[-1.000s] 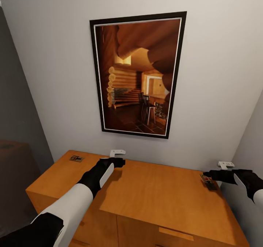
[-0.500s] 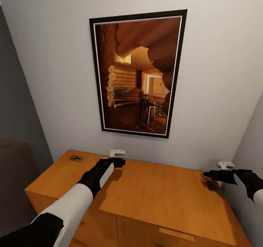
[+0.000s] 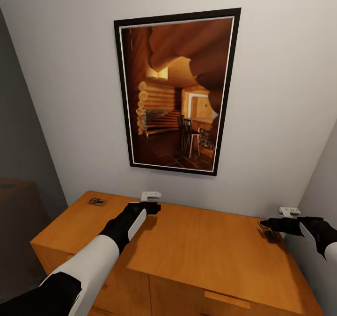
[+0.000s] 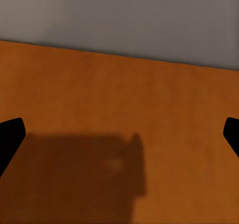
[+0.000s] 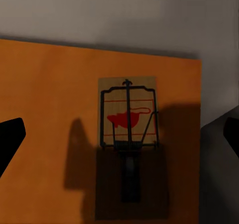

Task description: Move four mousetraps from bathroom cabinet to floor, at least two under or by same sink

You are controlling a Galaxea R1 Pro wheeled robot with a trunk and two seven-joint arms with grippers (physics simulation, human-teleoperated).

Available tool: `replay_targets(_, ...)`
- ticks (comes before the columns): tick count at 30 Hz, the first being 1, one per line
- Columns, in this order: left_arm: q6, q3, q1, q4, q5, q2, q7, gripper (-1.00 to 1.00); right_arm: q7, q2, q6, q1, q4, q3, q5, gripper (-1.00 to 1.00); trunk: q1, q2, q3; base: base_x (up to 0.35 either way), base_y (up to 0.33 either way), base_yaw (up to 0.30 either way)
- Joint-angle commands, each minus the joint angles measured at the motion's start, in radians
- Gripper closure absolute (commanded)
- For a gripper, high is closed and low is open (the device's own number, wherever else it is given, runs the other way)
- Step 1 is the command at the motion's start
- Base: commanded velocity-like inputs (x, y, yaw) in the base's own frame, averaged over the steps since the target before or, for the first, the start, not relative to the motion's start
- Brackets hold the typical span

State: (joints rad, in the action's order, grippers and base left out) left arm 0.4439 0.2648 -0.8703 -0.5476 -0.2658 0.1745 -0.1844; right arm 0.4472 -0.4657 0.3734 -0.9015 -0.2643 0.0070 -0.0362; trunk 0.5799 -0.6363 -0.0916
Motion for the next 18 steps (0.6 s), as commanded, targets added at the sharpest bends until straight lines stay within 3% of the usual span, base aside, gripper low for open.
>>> replay_targets(1,0.004,0.004,-0.001,-0.001,-0.011,0.000,-0.009,-1.00,0.002,-0.001,0.007,0.000,-0.002,0.001,-0.004,-1.00,0.000,-0.002,-0.002,0.000,0.000,0.000)
replay_targets(6,0.004,0.006,-0.001,-0.001,-0.011,0.000,-0.009,-1.00,0.002,-0.001,0.010,0.000,-0.001,0.001,-0.004,-1.00,0.000,-0.002,-0.002,0.000,0.000,0.000)
replay_targets(18,0.004,0.008,-0.001,-0.001,-0.012,0.000,-0.010,-1.00,0.001,0.004,0.012,0.000,0.014,0.001,-0.005,-1.00,0.046,-0.086,-0.040,0.000,0.000,0.000)
